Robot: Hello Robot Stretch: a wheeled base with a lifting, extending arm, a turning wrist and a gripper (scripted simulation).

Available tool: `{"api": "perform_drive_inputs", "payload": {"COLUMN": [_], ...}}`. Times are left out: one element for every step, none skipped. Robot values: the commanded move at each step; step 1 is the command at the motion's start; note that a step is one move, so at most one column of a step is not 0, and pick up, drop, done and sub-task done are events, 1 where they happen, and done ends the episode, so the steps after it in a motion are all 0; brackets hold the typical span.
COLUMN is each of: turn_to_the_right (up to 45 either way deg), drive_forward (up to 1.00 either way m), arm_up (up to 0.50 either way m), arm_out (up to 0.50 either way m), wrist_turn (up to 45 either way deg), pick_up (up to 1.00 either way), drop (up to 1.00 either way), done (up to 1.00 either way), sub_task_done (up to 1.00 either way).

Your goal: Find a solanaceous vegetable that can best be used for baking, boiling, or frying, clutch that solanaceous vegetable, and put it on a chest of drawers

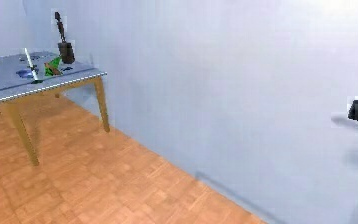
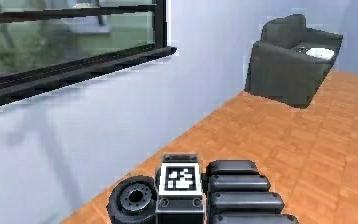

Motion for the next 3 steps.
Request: {"api": "perform_drive_inputs", "payload": {"turn_to_the_right": [-45.0, 0.0, -30.0], "drive_forward": [0.00, 1.00, 0.00], "arm_up": [0.00, 0.00, 0.00], "arm_out": [0.00, 0.00, 0.00], "wrist_turn": [0.0, 0.0, 0.0], "pick_up": [0.00, 0.00, 0.00], "drop": [0.00, 0.00, 0.00], "done": [0.00, 0.00, 0.00], "sub_task_done": [0.00, 0.00, 0.00]}}
